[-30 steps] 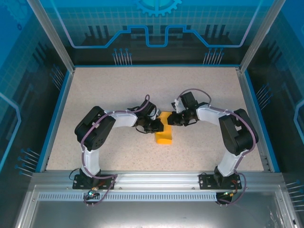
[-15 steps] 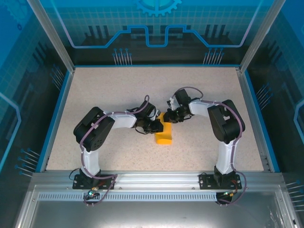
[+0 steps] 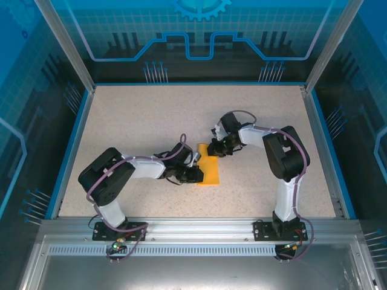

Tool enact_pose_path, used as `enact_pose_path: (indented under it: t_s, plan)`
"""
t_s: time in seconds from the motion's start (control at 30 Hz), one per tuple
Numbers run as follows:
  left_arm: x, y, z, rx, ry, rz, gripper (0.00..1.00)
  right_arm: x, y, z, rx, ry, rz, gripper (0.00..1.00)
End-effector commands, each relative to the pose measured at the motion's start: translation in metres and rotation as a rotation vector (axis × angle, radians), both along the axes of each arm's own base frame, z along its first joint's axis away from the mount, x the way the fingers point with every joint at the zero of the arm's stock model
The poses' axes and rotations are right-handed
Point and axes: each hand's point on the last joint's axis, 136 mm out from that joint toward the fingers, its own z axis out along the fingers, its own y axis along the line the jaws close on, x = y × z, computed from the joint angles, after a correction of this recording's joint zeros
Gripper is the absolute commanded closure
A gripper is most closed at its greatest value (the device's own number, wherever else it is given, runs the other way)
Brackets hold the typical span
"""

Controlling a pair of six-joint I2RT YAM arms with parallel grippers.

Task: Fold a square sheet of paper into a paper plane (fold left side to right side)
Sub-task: First fold the square sheet of paper in half at the center of the table, then hold the square sheet of paper at the center of the table.

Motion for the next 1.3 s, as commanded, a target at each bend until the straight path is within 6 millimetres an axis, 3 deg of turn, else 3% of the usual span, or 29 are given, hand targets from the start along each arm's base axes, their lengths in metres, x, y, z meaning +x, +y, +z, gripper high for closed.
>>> enact_pose_path:
  t_s: [0.0, 0.23, 0.43, 0.53, 0.77, 0.9, 1.07, 1.27]
  plan:
    - [-0.044, 0.015, -0.020, 0.067, 0.129, -0.024, 0.85, -0.011, -0.025, -0.037, -0.146, 0.068, -0.028, 0.86]
    - [-0.057, 0.016, -0.006, 0.052, 0.117, -0.051, 0.85, -0.011, -0.021, -0.033, -0.123, 0.056, -0.015, 0.86]
    - [-0.020, 0.008, 0.061, -0.086, -0.019, -0.021, 0.81, -0.012, -0.017, -0.032, -0.119, 0.051, 0.001, 0.86]
    - [0.006, 0.009, 0.074, -0.121, -0.045, 0.005, 0.79, -0.012, -0.016, -0.031, -0.119, 0.046, 0.006, 0.86]
    - [0.049, -0.011, 0.049, -0.078, -0.030, -0.016, 0.81, -0.011, -0.015, -0.027, -0.119, 0.033, 0.019, 0.86]
    - [0.061, -0.020, 0.029, -0.054, 0.001, -0.015, 0.83, -0.011, -0.011, -0.022, -0.094, 0.021, 0.024, 0.86]
    - [0.058, -0.024, 0.013, -0.032, 0.028, -0.023, 0.83, -0.007, -0.001, -0.009, -0.034, -0.010, 0.034, 0.84]
    - [0.037, -0.019, -0.012, 0.033, 0.071, -0.026, 0.83, 0.005, 0.006, 0.039, 0.034, -0.140, 0.034, 0.79]
